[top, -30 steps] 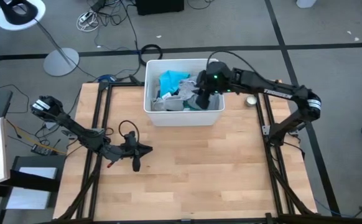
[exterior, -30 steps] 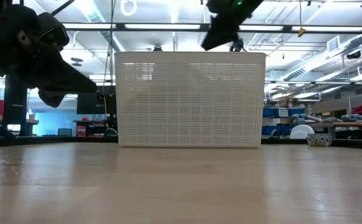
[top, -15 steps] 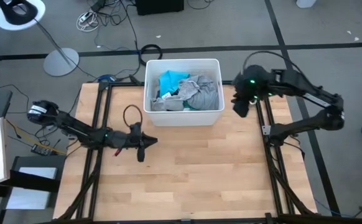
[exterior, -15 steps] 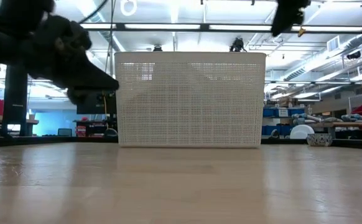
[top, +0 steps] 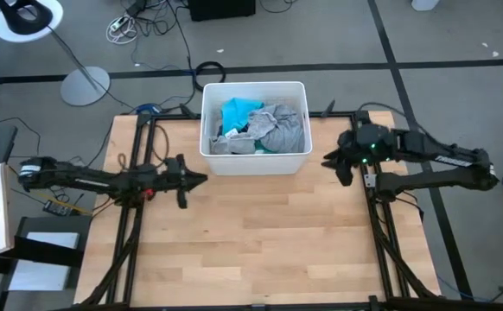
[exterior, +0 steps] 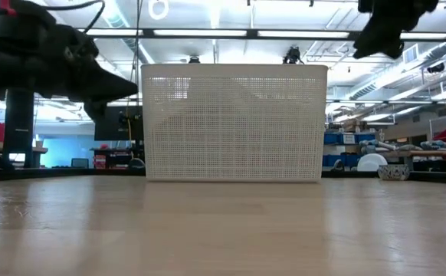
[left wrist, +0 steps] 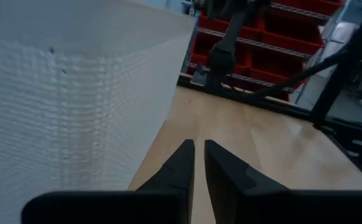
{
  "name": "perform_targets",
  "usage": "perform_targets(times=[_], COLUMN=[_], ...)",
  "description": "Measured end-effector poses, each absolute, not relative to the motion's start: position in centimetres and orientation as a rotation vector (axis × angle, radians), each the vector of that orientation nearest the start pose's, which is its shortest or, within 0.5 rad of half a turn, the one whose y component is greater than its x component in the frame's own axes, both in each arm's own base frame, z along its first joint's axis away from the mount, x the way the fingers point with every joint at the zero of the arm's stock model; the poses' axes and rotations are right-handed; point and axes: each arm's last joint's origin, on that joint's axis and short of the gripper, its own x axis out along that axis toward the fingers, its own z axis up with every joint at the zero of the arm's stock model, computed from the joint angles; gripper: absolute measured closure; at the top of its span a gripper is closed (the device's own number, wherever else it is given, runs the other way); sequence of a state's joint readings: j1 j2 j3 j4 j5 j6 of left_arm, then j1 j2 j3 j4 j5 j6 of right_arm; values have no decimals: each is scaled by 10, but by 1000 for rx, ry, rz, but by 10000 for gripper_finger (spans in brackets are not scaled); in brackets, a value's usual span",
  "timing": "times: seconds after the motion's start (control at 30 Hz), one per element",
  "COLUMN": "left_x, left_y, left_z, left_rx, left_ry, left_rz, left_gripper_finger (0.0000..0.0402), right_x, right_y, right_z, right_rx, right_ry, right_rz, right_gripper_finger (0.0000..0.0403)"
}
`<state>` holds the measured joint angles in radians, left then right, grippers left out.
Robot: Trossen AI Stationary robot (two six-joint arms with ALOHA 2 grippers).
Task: Sort clothes
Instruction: Return to Home Position
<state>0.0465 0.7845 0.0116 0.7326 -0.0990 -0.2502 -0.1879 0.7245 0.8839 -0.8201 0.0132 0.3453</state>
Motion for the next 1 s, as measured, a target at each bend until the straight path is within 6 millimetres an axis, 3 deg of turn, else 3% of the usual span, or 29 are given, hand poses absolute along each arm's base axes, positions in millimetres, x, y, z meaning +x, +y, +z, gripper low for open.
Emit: perform_targets(times=[0.43, 0.8, 1.0], left_x=[120, 97, 97], left_y=[7, 5, 5], left_z=[167, 167, 167], left_rx=[-181, -186, -159], left_ry=[6, -22, -21], left_rz=[97, 71, 50], left_gripper_finger=[360, 360, 360], right_x=[147, 143, 140], right_y=[-19, -18, -18], right_z=[251, 251, 254], right_rx=[398, 385, 364], right_ry=[423, 376, 345], right_rz=[-118, -101, -92], right_gripper_finger=[273, 273, 273])
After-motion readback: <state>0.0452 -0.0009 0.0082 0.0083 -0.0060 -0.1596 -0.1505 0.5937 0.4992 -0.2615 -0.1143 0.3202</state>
